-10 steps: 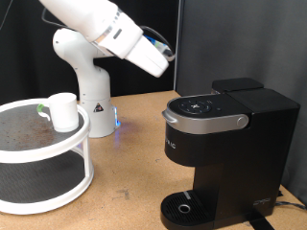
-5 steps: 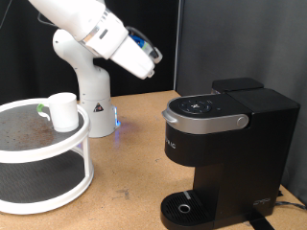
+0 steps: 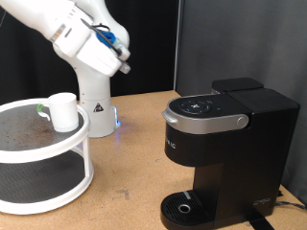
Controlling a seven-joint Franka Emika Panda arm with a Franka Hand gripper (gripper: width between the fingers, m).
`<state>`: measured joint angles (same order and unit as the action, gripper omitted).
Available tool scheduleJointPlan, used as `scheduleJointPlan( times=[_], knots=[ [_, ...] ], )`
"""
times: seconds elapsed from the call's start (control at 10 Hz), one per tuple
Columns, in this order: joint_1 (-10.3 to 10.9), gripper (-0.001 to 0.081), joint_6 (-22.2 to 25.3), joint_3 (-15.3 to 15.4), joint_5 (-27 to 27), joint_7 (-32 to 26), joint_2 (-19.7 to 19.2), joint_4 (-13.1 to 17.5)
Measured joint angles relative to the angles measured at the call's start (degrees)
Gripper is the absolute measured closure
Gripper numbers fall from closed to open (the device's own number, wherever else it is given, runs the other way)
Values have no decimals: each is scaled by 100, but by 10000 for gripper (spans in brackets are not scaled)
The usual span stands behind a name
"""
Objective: Make a cup of coffee with the keurig machine
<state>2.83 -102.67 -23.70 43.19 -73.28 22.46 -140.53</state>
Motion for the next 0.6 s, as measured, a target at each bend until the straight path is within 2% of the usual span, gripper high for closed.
scheduleJointPlan(
  times=[0.3, 0.4, 0.6],
  knots=[
    [-156, 806, 887, -456, -206, -268, 119, 176],
    [-156, 806, 830, -439, -206, -260, 117, 157],
    [-231, 806, 1113, -538, -512, -296, 131, 148]
  ],
)
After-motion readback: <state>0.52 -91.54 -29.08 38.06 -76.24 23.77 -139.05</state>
